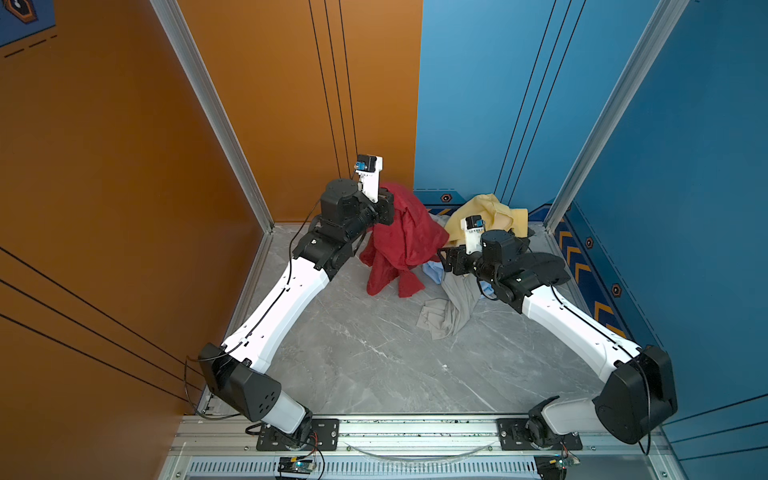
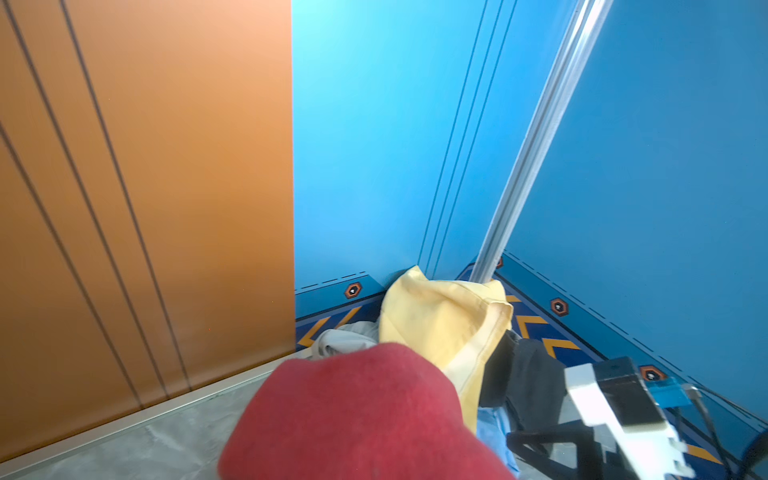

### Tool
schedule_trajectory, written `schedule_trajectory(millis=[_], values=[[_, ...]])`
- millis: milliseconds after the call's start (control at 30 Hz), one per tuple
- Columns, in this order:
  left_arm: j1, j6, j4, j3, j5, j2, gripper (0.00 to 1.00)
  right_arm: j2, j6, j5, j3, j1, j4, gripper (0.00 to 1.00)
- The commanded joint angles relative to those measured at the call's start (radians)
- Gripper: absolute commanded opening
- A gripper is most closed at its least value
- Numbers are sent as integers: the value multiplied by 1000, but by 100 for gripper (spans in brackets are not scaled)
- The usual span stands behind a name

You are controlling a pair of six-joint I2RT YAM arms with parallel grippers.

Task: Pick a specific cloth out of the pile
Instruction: 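Carry the red cloth with the left gripper to clear floor by the wall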

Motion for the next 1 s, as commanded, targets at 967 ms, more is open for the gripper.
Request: schedule_trajectory(millis=[967], values=[[510, 146, -232, 155, -132, -35, 0, 3, -81, -35, 9, 85, 71, 100]])
